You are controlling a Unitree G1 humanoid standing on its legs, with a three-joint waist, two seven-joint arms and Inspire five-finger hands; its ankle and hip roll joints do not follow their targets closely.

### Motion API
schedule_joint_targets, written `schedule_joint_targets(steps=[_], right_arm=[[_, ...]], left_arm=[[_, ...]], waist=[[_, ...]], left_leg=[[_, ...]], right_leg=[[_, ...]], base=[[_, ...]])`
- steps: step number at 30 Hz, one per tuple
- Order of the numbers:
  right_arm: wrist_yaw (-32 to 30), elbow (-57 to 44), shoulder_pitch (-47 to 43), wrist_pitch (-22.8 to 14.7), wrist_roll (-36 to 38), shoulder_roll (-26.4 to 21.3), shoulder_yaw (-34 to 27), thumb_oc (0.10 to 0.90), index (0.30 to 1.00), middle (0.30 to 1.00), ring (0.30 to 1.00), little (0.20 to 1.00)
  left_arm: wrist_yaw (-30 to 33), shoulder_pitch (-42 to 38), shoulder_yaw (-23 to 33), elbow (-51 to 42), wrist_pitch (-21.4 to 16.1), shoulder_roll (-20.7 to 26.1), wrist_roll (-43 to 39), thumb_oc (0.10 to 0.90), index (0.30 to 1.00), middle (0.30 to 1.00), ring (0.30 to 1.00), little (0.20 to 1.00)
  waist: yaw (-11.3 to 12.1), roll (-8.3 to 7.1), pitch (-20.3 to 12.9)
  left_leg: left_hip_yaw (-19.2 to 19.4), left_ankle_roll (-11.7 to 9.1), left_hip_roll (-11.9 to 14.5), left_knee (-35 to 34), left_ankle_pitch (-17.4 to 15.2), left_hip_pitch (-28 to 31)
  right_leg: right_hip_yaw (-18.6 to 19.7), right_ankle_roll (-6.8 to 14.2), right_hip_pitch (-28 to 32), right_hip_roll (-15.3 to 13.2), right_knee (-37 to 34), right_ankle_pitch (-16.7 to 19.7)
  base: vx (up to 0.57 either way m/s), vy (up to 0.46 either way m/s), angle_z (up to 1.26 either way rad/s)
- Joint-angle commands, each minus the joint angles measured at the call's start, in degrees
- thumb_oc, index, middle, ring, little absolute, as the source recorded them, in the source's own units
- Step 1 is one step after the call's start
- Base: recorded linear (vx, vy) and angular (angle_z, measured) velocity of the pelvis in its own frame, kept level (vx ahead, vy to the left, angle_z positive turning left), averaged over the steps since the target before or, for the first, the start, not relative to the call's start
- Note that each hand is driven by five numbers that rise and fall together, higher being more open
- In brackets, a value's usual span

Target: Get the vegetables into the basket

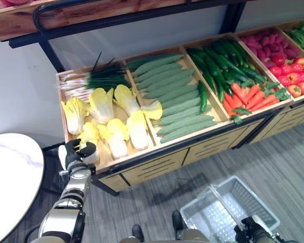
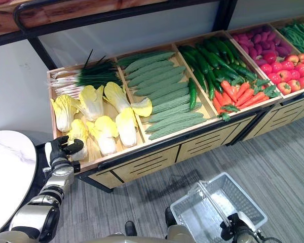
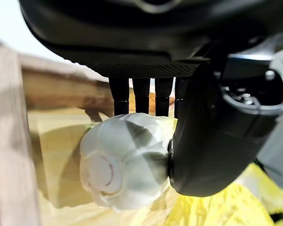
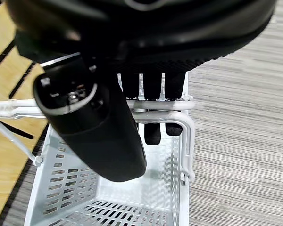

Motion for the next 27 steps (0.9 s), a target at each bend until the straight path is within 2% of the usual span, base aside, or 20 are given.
schedule_joint_targets(steps=[1, 2, 3, 4, 5, 8, 9, 10, 13, 14, 16, 18, 20, 22, 25, 27], right_arm=[[-3.59, -0.40, -0.11, -1.48, -0.25, -0.20, -2.03, 0.400, 0.300, 0.300, 0.300, 0.300], [-3.59, -0.42, -0.08, -1.47, -0.26, -0.21, -2.01, 0.400, 0.300, 0.300, 0.300, 0.300], [-3.44, -0.40, 0.71, -1.62, 0.06, 0.09, -2.98, 0.400, 0.300, 0.300, 0.300, 0.300], [-3.44, -0.42, 0.78, -1.61, 0.05, 0.08, -2.96, 0.400, 0.300, 0.300, 0.300, 0.300], [-3.32, -0.31, 1.31, -1.80, 0.50, 0.50, -3.39, 0.400, 0.300, 0.300, 0.300, 0.300], [-3.38, -0.91, 1.70, -1.99, 0.70, 0.88, -3.22, 0.400, 0.300, 0.300, 0.300, 0.300], [-3.47, -0.71, 1.68, -1.98, 0.75, 0.92, -3.10, 0.400, 0.300, 0.300, 0.300, 0.300], [-3.13, 0.21, 1.79, -2.13, 1.26, 1.19, -3.27, 0.400, 0.300, 0.300, 0.300, 0.300], [-2.67, 0.38, 2.27, -2.36, 1.87, 1.47, -3.48, 0.400, 0.300, 0.300, 0.300, 0.300], [-2.46, 0.74, 2.54, -2.50, 2.54, 1.57, -3.97, 0.400, 0.300, 0.300, 0.300, 0.300], [-2.20, 0.71, 2.72, -2.63, 2.88, 1.59, -4.17, 0.400, 0.300, 0.300, 0.300, 0.300], [-1.72, 0.61, 3.01, -2.79, 3.41, 1.73, -4.51, 0.400, 0.300, 0.300, 0.300, 0.300], [-1.01, 0.67, 2.94, -2.94, 3.83, 1.84, -4.99, 0.400, 0.300, 0.300, 0.300, 0.300], [-0.23, 0.07, 3.09, -3.21, 4.09, 1.93, -4.99, 0.400, 0.300, 0.300, 0.300, 0.300], [1.01, -0.87, 3.35, -3.78, 4.15, 1.39, -5.60, 0.400, 0.300, 0.300, 0.300, 0.300], [1.63, -1.62, 3.60, -4.23, 4.12, 1.25, -5.52, 0.400, 0.300, 0.300, 0.300, 0.300]], left_arm=[[10.13, 7.65, 3.74, -22.69, -4.21, 0.28, -4.10, 0.400, 0.300, 0.300, 0.300, 0.300], [10.19, 7.80, 3.80, -22.94, -4.07, 0.23, -4.02, 0.400, 0.300, 0.300, 0.300, 0.300], [10.32, 9.88, 5.12, -30.01, -5.83, -0.50, -4.47, 0.400, 0.300, 0.300, 0.300, 0.300], [10.39, 10.13, 5.16, -30.35, -5.68, -0.59, -4.36, 0.400, 0.300, 0.300, 0.300, 0.300], [10.52, 10.73, 5.64, -35.53, -7.41, -1.25, -4.29, 0.400, 0.300, 0.300, 0.300, 0.300], [10.84, 10.67, 6.36, -43.49, -10.59, -2.10, -6.14, 0.400, 0.300, 0.300, 0.300, 0.300], [10.18, 10.73, 5.90, -45.94, -11.17, -2.53, -6.95, 0.400, 0.300, 0.300, 0.300, 0.300], [7.94, 11.67, 5.37, -52.71, -13.10, -3.10, -8.84, 0.400, 0.300, 0.300, 0.300, 0.300], [5.40, 13.17, 5.26, -57.79, -14.81, -3.10, -11.69, 0.400, 0.300, 0.300, 0.300, 0.300], [1.75, 14.58, 4.73, -60.49, -15.88, -3.46, -16.30, 0.400, 0.300, 0.300, 0.300, 0.300], [0.76, 15.42, 5.06, -61.18, -16.49, -3.36, -17.92, 0.400, 0.300, 0.300, 0.300, 0.300], [-6.39, 17.76, 3.35, -63.04, -17.49, -3.85, -26.68, 0.400, 0.300, 0.300, 0.300, 0.300], [-12.60, 20.05, 2.55, -61.47, -16.59, -3.17, -32.91, 0.400, 0.300, 0.300, 0.300, 0.300], [-15.60, 21.01, 2.16, -59.87, -17.63, -3.49, -37.84, 0.400, 0.300, 0.300, 0.300, 0.300], [-27.59, 23.20, -0.92, -58.08, -14.41, -1.23, -45.93, 0.400, 0.300, 0.300, 0.300, 0.300], [-31.40, 23.20, -3.12, -56.57, -13.54, 0.55, -46.48, 0.400, 0.300, 0.300, 0.300, 0.300]], waist=[[0.13, -4.28, 2.30], [0.12, -4.30, 2.16], [0.35, -4.61, 2.19], [0.32, -4.60, 2.14], [0.45, -4.93, 2.12], [0.46, -5.26, 2.00], [0.57, -5.31, 1.96], [0.98, -5.43, 1.91], [1.29, -5.56, 1.83], [1.54, -5.53, 1.87], [1.59, -5.53, 1.80], [1.75, -5.43, 1.87], [1.88, -5.26, 1.94], [1.81, -5.22, 1.87], [1.69, -4.94, 1.55], [1.43, -4.75, 1.15]], left_leg=[[-4.07, -4.12, 2.92, -0.11, 0.51, 1.80], [-4.07, -4.13, 2.91, -0.11, 0.71, 1.59], [-4.34, -4.08, 2.85, -0.11, 0.66, 1.40], [-4.36, -4.08, 2.84, -0.11, 0.66, 1.43], [-4.49, -4.02, 2.80, -0.11, 0.63, 1.39], [-4.60, -3.96, 2.78, -0.11, 0.58, 1.40], [-4.65, -3.92, 2.80, -0.11, 0.58, 1.35], [-4.88, -3.75, 2.74, -0.11, 0.62, 1.22], [-5.21, -3.73, 2.64, -0.11, 0.71, 1.09], [-5.49, -3.66, 2.59, -0.11, 0.81, 1.00], [-5.61, -3.65, 2.56, -0.11, 0.83, 0.96], [-5.82, -3.59, 2.48, -0.11, 0.99, 0.83], [-5.87, -3.60, 2.41, -0.11, 1.11, 0.85], [-5.81, -3.67, 2.40, -0.11, 1.15, 1.00], [-5.72, -3.78, 2.34, -0.11, 1.19, 1.14], [-5.38, -3.81, 2.33, -0.11, 1.06, 1.56]], right_leg=[[0.77, 6.17, 1.39, -6.52, 2.21, -0.37], [0.81, 6.13, 1.17, -6.52, 2.19, -0.20], [0.61, 6.22, 1.23, -6.63, 2.08, -0.27], [0.59, 6.23, 1.27, -6.65, 2.07, -0.28], [0.37, 6.27, 1.43, -6.76, 2.07, -0.36], [0.34, 6.37, 1.57, -6.80, 2.01, -0.30], [0.29, 6.40, 1.56, -6.85, 2.03, -0.29], [0.12, 6.46, 1.54, -7.00, 2.04, -0.23], [-0.09, 6.49, 1.66, -7.05, 1.99, -0.17], [-0.27, 6.50, 1.75, -7.16, 1.98, -0.11], [-0.35, 6.50, 1.82, -7.20, 1.90, -0.09], [-0.55, 6.43, 1.87, -7.24, 1.87, -0.02], [-0.60, 6.43, 2.00, -7.33, 1.77, 0.05], [-0.61, 6.34, 2.05, -7.38, 1.79, 0.09], [-0.54, 6.27, 2.24, -7.38, 1.71, 0.10], [-0.52, 6.32, 2.42, -7.41, 1.81, 0.04]], base=[[0.00, -0.038, 0.06], [-0.01, -0.041, 0.07], [-0.01, -0.021, 0.22], [-0.01, -0.034, 0.22], [-0.01, -0.019, 0.22], [0.00, -0.016, 0.07], [0.00, 0.000, 0.00], [0.00, 0.000, 0.00], [-0.01, -0.010, 0.05], [-0.02, -0.014, 0.08], [-0.02, -0.004, 0.06], [-0.02, -0.002, 0.10], [-0.01, -0.001, 0.02], [-0.01, 0.001, 0.02], [0.00, 0.000, 0.00], [0.00, 0.000, 0.00]])
